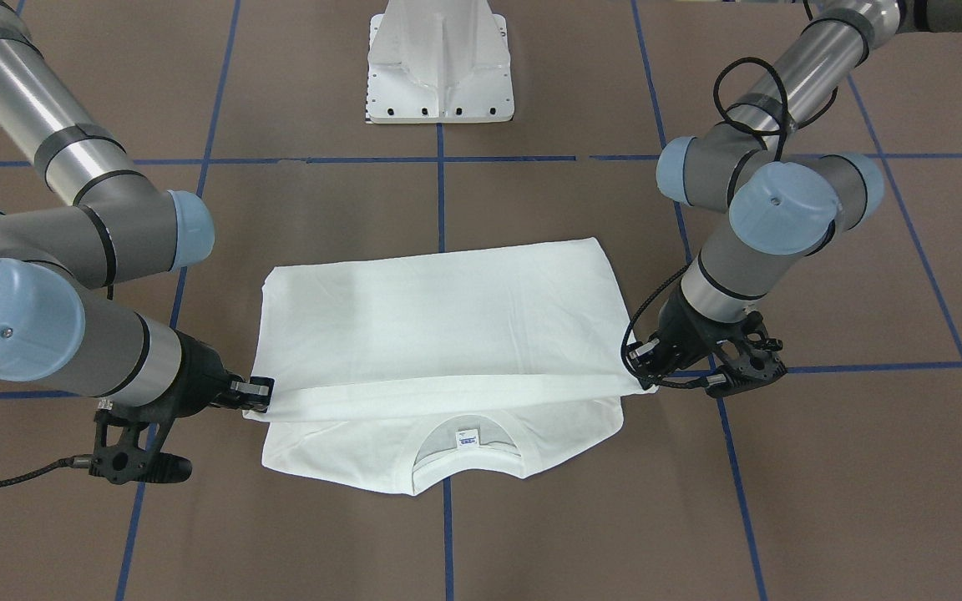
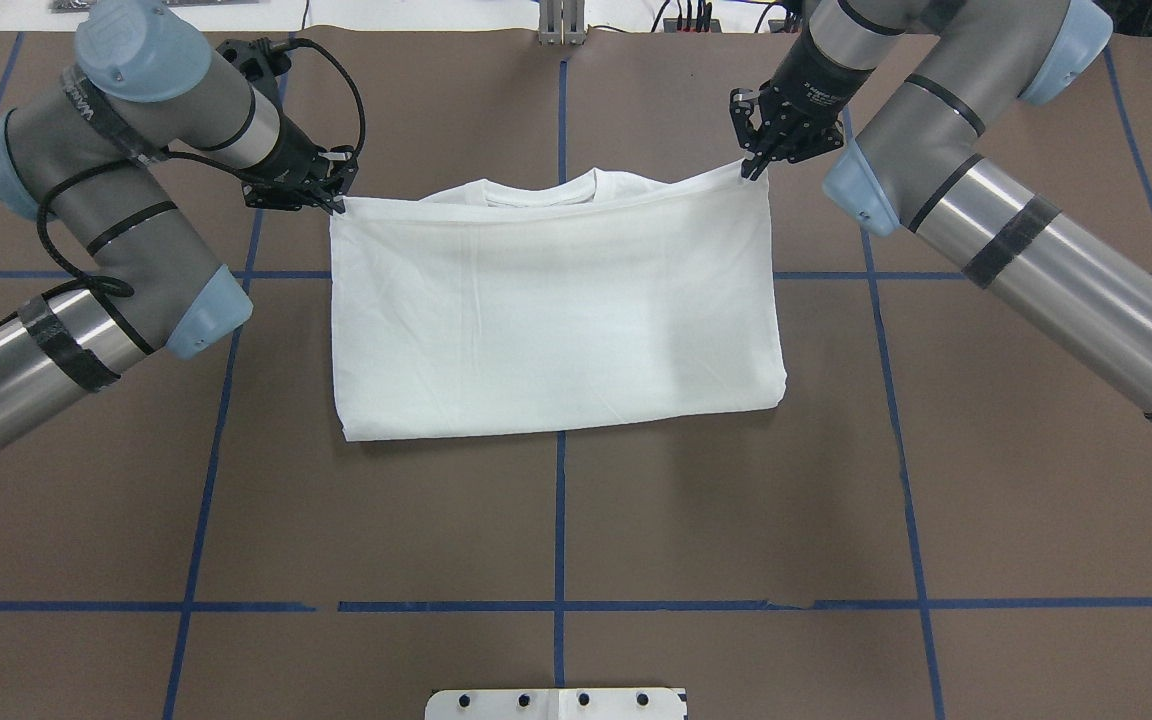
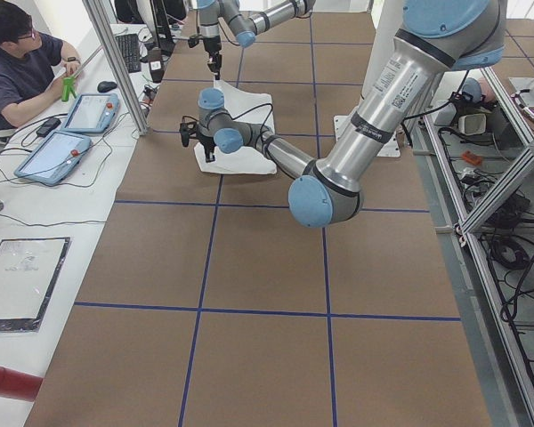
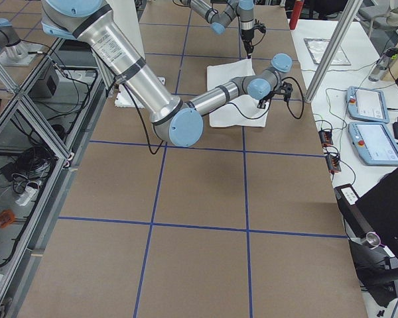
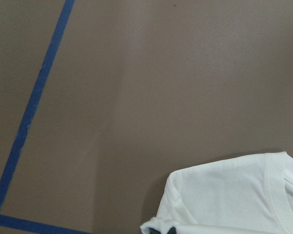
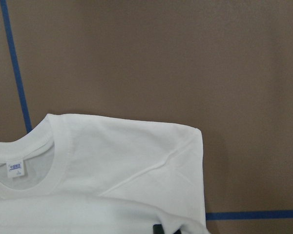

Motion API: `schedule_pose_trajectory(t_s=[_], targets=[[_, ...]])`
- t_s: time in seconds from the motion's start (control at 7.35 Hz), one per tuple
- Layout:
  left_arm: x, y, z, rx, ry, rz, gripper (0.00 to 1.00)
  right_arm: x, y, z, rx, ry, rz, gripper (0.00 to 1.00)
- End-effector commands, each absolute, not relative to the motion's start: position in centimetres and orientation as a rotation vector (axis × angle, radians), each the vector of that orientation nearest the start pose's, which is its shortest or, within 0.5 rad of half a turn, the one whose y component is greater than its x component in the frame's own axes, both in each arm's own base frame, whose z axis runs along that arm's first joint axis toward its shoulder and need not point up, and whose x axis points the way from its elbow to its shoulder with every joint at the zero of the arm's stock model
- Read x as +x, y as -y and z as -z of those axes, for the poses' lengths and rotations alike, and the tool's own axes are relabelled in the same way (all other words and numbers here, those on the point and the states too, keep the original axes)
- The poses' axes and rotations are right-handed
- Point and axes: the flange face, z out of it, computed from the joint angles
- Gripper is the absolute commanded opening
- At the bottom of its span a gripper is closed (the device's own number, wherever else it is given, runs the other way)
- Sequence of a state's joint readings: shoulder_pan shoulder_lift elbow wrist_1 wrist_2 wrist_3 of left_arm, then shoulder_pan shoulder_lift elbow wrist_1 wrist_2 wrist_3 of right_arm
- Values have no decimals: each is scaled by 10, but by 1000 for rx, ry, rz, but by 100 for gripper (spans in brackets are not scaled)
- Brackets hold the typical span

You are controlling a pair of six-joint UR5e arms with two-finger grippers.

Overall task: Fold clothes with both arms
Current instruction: 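Lay the hem at the collar, open both grippers and withdraw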

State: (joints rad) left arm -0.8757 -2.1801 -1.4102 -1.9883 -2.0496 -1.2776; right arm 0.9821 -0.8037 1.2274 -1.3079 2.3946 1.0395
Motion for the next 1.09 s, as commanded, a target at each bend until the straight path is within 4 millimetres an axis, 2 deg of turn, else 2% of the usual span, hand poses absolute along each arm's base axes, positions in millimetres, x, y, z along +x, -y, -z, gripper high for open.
schedule_pose_trajectory(t_s=[0.0,0.14,0.27,0.41,0.54,0.68,0.95], targets=[[401,615,-320,95,-960,330,0,-385,673,-296,-128,1006,-122,0],[401,616,-317,95,-964,332,0,-385,673,-297,-130,1004,-124,0],[402,617,-318,91,-962,339,6,-385,673,-299,-133,1002,-127,25],[404,619,-319,89,-957,340,50,-390,670,-302,-131,995,-126,85],[404,620,-318,91,-956,340,79,-393,671,-305,-101,967,-139,100],[404,620,-317,91,-954,342,92,-393,670,-308,-101,965,-136,100],[403,625,-322,100,-941,354,92,-390,668,-304,-97,975,-143,100]])
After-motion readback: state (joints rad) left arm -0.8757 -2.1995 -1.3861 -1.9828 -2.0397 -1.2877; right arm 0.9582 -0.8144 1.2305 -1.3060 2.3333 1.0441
